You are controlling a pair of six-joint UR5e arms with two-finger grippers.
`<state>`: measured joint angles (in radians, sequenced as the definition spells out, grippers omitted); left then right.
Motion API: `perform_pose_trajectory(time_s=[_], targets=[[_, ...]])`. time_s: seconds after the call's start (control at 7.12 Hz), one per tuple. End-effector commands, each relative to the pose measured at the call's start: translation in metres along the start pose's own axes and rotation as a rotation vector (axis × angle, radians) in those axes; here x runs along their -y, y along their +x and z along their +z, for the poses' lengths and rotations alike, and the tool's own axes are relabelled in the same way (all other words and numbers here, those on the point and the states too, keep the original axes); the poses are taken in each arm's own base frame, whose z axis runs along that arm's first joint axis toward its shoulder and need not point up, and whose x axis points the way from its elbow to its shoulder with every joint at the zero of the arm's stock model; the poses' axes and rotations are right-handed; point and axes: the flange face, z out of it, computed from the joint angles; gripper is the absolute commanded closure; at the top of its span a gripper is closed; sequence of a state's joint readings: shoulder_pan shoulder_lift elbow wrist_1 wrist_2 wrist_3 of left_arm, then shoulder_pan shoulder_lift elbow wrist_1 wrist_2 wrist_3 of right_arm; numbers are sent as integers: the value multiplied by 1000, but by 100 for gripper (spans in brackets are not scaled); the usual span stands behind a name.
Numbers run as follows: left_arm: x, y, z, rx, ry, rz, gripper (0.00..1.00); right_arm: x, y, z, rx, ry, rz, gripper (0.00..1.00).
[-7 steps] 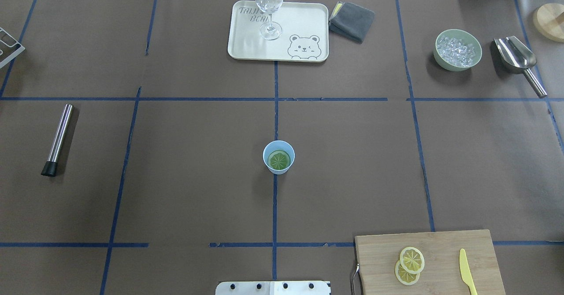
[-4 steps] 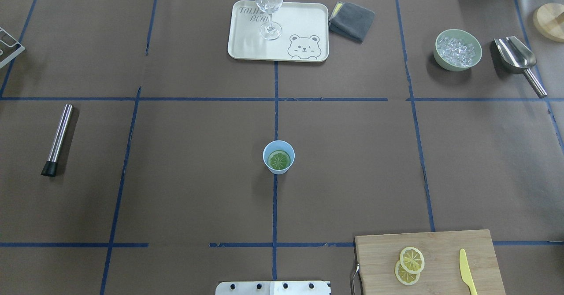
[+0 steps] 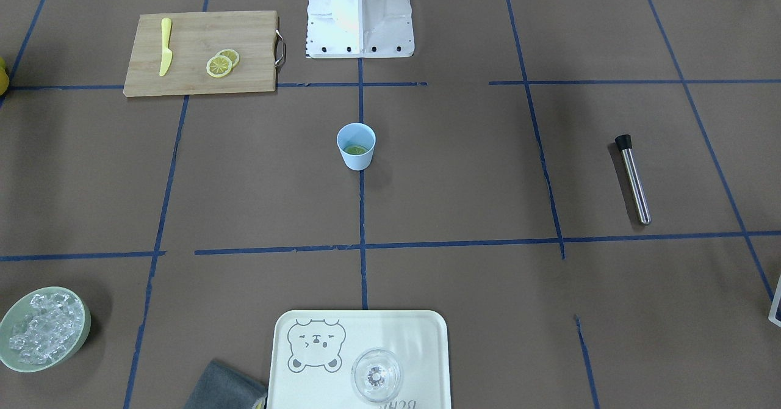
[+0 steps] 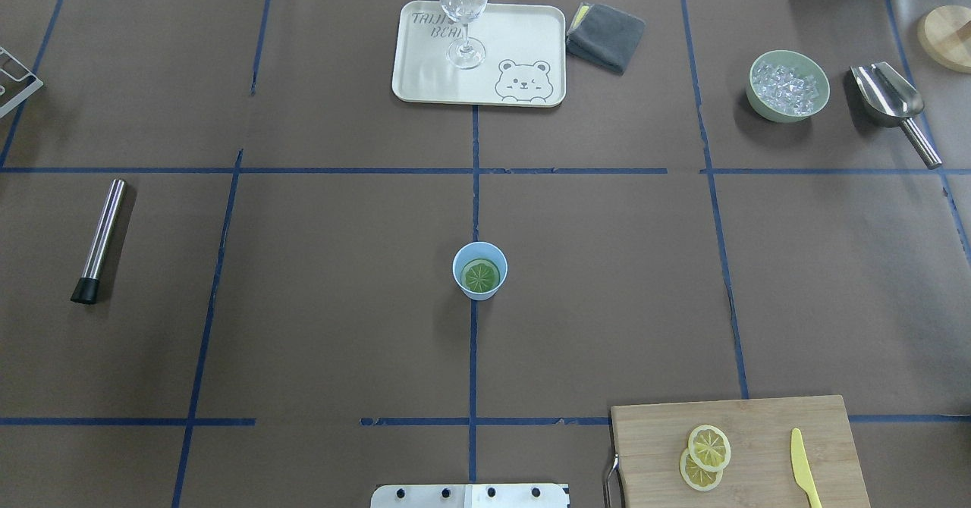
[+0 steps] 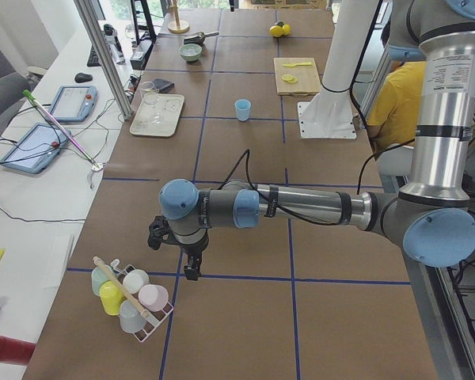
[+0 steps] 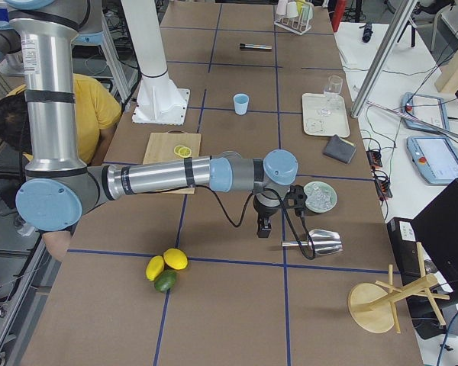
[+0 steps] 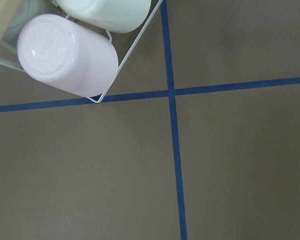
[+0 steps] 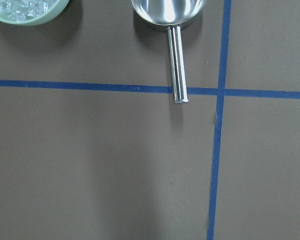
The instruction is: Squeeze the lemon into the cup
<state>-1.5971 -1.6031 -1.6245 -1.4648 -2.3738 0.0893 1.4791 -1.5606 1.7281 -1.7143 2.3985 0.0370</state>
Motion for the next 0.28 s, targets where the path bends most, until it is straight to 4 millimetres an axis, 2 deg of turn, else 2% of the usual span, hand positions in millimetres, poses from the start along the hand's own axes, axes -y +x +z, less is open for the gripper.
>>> perform_pose_trajectory(time_s=[0.0,0.14], targets=[[0,-3,-7,-50,18,-21,0,-1,6,-2,-19,5,-26,0],[1,-1,-8,-50,22,-19,0,-1,7,-3,-19,6,-25,0]])
